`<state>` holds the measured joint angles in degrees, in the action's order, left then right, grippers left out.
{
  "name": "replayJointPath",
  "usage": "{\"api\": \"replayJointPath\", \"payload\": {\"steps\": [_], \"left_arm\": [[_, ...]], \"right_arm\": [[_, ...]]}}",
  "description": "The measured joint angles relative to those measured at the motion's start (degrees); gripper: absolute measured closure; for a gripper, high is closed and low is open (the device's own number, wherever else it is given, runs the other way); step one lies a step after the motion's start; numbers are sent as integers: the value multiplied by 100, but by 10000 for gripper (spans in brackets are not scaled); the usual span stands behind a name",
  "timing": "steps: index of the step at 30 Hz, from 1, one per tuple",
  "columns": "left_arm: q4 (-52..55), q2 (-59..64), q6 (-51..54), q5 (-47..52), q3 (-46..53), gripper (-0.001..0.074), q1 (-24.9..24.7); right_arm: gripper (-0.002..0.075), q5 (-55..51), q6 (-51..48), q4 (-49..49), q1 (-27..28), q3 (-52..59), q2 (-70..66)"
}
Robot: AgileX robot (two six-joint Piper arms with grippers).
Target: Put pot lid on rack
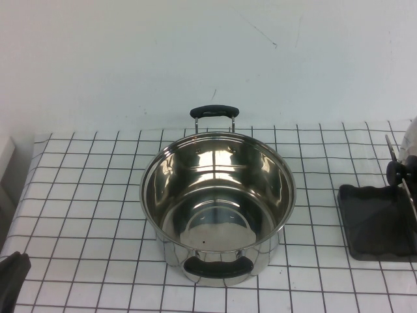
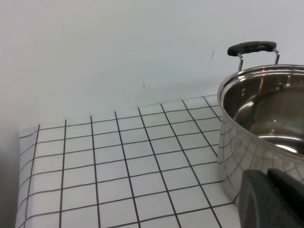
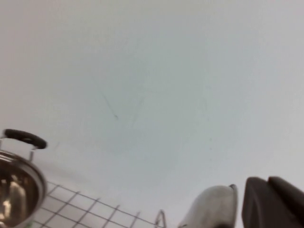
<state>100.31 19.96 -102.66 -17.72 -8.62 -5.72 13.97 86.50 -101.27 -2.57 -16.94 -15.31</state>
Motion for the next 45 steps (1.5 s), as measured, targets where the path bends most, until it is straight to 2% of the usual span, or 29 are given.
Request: {"api": "replayJointPath", "payload": {"steps": [7,13,17,19,21,22,24,25,27,28,30,33,35,41,45], "left_arm": [[0,0,0,0,0,737,0],[0,0,0,0,0,737,0],[0,0,0,0,0,737,0],[0,0,0,0,0,737,0],[0,0,0,0,0,737,0],[0,0,0,0,0,737,0],[0,0,24,0,0,737,0],[0,0,24,0,0,737,0],[0,0,24,0,0,737,0],[0,0,24,0,0,737,0],[0,0,24,-27,0,737,0],[0,0,24,-78,0,737,0],[0,0,24,-113,0,737,0],[0,0,24,-245,0,737,0],[0,0,24,-305,0,737,0]], "right_arm": [[727,-290,-268,38,0,22,0],[727,-267,66,99,0,49,19],[727,-178,-445,1030,0,348,49],[727,-179,-1480,2188,0,544,62],[727,-228,-3132,3610,0,725,62],[727,-349,-4573,4934,0,820,91],[727,-728,-6701,7111,0,920,205],[727,-1154,-8265,8338,13,931,347],[727,-1866,-10154,10490,83,967,602],[727,-2196,-10850,11214,147,1018,762],[727,-2547,-11593,11908,277,1168,1090],[727,-2354,-11929,12141,483,1552,1495],[727,-2061,-11810,11993,550,1794,1571],[727,-2464,-9734,10360,511,1846,1606],[727,-2969,-9101,9887,239,1846,1606]]}}
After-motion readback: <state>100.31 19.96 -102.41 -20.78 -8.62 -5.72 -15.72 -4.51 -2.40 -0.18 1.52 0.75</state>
